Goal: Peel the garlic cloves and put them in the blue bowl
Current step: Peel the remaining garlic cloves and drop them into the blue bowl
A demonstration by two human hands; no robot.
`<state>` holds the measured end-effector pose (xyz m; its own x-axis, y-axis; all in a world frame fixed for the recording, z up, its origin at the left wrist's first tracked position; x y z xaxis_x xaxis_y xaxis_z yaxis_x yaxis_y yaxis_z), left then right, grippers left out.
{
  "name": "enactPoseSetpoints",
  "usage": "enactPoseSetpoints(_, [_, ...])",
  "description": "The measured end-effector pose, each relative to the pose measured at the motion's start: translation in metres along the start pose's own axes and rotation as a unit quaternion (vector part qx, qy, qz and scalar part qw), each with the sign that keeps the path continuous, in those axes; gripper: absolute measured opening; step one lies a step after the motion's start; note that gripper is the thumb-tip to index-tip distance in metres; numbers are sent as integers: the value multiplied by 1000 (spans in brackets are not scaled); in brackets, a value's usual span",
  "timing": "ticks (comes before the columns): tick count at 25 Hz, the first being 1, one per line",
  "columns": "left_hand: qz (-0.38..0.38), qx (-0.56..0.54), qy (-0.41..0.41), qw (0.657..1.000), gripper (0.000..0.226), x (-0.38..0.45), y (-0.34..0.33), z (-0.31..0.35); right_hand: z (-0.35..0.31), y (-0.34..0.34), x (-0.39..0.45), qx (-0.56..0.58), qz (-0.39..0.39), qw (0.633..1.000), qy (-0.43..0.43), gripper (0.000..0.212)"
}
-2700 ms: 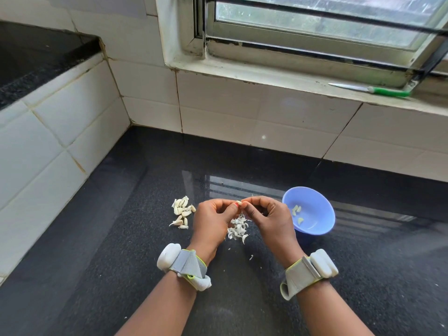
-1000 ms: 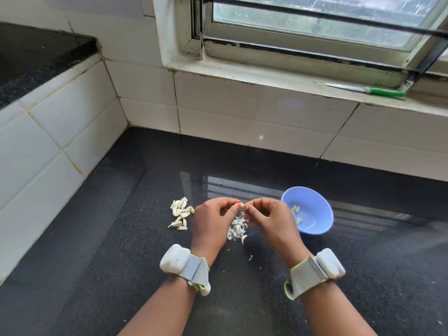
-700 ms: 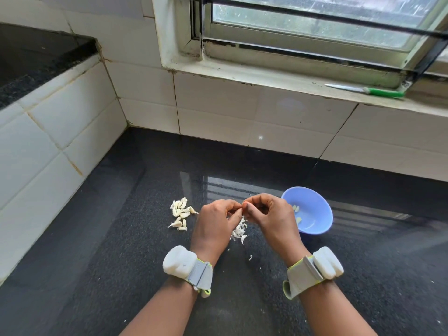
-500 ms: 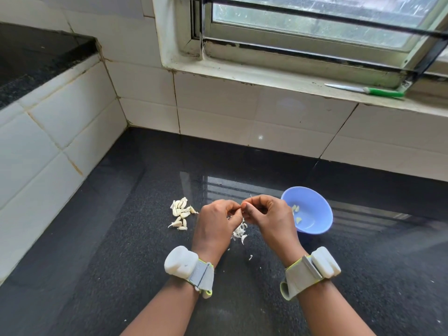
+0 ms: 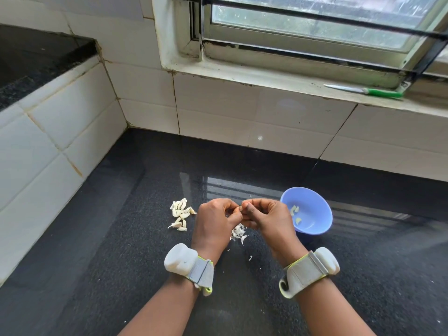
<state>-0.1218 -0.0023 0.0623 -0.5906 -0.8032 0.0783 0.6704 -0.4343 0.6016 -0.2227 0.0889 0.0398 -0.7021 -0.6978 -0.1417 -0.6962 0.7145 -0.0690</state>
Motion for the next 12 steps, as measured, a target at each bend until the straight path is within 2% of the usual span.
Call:
enactPoseSetpoints(5, [4,-49,26,998,7,1,0,-4,1,-3,1,58,-38,997,-14,5])
enactPoseSetpoints(12, [5,-78,34,996,6,3,1,-7,0,1,3,87,-20,995,-47,8])
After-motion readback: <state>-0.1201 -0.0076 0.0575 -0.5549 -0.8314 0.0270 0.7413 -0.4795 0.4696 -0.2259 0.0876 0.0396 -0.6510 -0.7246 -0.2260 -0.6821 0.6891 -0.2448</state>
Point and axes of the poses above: each hand's wrist, its own x-axis towards the middle knuckle, its own y-axis out of the back of the hand, z = x × y, the point moved 5 cm from there along x, towards the middle knuckle, and after that the axes turned 4 degrees about y, right-handed, at the moved point
